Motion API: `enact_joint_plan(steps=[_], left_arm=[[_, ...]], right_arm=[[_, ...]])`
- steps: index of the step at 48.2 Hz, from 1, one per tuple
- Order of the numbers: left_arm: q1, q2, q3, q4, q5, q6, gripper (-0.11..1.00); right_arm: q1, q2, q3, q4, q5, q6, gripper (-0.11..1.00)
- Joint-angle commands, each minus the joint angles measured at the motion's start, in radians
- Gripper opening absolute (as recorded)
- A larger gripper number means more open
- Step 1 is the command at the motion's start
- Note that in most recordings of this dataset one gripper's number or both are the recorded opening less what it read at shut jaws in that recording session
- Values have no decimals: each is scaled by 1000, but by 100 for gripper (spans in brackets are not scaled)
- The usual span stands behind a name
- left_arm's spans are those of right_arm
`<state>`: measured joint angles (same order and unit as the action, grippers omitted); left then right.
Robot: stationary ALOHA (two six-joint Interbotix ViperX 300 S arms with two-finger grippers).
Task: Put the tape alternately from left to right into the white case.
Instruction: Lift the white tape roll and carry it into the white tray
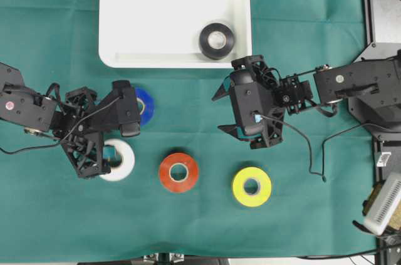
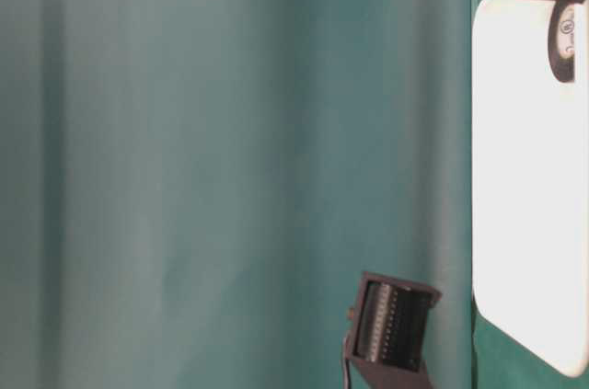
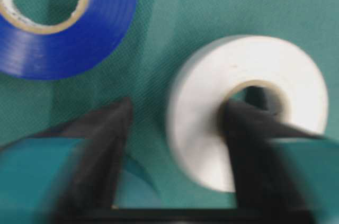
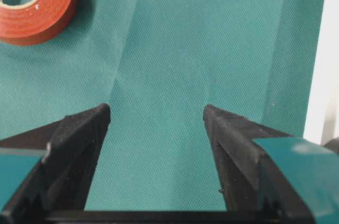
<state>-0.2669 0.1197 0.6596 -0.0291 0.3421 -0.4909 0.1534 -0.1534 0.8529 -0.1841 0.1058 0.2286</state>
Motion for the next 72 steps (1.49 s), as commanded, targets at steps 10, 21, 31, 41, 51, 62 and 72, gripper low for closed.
enact_joint_plan(steps=[10, 21, 31, 41, 51, 62, 72], left_arm=[[-11, -15, -28, 0, 23, 5, -2], [-11, -28, -28, 2, 23, 6, -2], [-11, -60, -34, 2, 23, 6, -2], [-31, -94, -63, 2, 23, 9, -2], [-38, -124, -86, 3, 41, 12, -2], [-8, -141, -81, 6, 51, 21, -2], [72, -160, -80, 6, 51, 98, -2]], right_arm=[[2, -9, -8, -2, -6, 2, 75], [2, -8, -8, -2, -6, 2, 75], [2, -9, -8, -2, -6, 2, 75], [2, -9, -8, -2, -6, 2, 75], [2, -9, -6, -3, -6, 2, 75], [2, -9, -8, -2, -6, 2, 75], [2, -9, -8, -2, -6, 2, 75]])
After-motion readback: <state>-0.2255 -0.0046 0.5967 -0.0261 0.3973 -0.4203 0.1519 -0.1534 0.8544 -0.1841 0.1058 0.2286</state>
